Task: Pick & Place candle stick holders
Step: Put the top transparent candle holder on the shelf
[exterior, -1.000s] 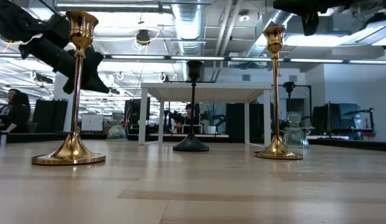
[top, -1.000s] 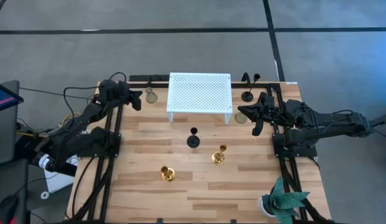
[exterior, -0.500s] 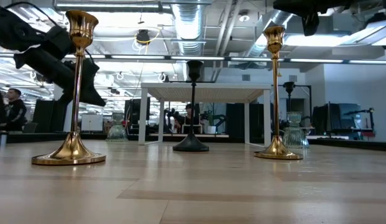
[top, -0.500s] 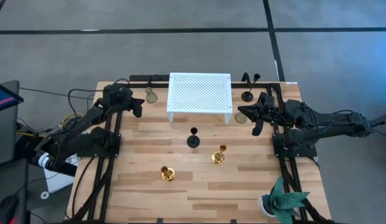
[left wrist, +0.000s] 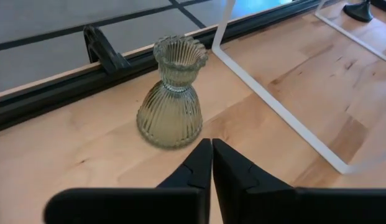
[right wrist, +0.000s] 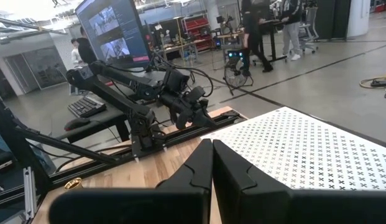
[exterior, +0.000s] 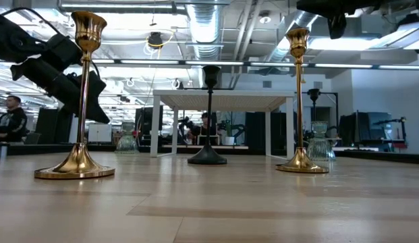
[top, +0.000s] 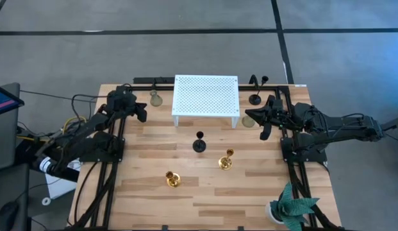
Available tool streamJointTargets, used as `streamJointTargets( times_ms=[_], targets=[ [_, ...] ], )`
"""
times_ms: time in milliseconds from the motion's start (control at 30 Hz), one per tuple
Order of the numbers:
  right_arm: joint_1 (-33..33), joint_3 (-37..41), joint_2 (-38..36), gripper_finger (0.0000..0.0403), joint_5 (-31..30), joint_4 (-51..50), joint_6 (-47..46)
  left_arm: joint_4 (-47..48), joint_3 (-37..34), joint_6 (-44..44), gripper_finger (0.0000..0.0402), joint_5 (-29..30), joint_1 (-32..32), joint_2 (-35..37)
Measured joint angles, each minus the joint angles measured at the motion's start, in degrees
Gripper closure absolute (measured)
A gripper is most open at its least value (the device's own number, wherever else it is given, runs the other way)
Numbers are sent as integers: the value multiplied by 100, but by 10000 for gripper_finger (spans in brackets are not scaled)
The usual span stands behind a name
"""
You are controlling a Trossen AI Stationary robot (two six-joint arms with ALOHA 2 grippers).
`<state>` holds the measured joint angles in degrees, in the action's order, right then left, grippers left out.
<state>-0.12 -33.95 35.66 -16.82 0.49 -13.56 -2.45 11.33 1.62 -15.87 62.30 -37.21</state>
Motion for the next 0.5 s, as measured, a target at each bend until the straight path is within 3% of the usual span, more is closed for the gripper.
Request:
streamJointTargets(
  times_ms=[233,500],
  targets=[
    [0,0,2,403,-2,0,0,-798,-2,-44,319,-48,-7,-524],
    [-1,0,0,403,-2,0,0,-1805,-2,-58,231,-84,-125,-1599]
  ],
)
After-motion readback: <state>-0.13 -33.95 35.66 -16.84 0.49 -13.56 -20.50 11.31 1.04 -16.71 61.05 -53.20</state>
